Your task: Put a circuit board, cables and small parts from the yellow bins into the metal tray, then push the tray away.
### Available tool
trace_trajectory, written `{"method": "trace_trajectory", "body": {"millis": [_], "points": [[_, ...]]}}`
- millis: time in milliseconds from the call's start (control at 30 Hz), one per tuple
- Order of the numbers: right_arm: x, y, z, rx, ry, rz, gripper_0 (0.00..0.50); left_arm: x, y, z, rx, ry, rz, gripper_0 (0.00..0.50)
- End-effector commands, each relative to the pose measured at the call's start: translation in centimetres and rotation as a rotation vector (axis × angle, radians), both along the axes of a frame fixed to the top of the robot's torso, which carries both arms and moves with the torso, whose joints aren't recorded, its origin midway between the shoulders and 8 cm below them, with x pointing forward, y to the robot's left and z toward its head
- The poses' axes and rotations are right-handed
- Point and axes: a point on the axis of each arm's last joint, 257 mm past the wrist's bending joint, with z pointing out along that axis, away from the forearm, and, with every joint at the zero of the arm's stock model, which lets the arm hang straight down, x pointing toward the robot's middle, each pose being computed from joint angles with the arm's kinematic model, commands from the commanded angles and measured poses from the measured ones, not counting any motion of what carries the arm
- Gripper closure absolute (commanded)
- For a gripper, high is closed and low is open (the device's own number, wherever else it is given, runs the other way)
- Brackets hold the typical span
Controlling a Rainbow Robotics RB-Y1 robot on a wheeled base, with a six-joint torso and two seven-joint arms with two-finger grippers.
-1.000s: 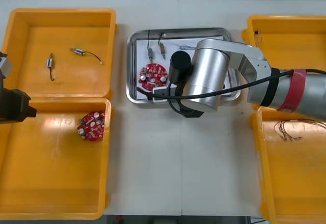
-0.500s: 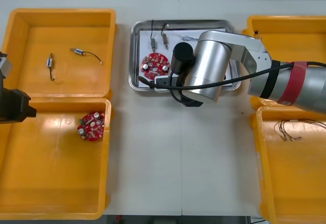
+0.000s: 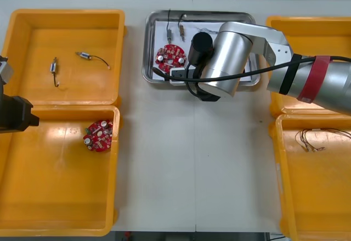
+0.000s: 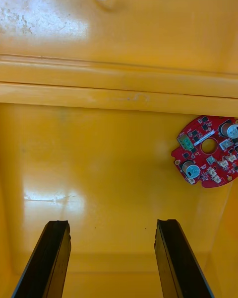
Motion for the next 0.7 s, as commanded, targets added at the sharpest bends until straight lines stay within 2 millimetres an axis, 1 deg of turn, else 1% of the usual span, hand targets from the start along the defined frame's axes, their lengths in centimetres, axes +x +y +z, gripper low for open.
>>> {"method": "trace_trajectory", "body": {"millis": [33,300,400,700], "points": [[1.8,2.0,3.3,0.003,-0.060,0.037,0.500,0.5,1.1,2.5,0.083,-0.053,-0.068,0.000],[2.8,2.4,3.8,0.032,-0.076,0.039,0.500,0.5,1.1,2.5,0.083,-0.053,-0.068,0.000],[2.9,2.6,3.9,0.044,-0.071,0.043,0.500,0.5,1.1,2.5,0.083,-0.053,-0.068,0.000],[3.1,2.4,3.8,0.045,-0.063,0.043,0.500,0.5,1.1,2.5,0.083,-0.053,-0.068,0.000]]}}
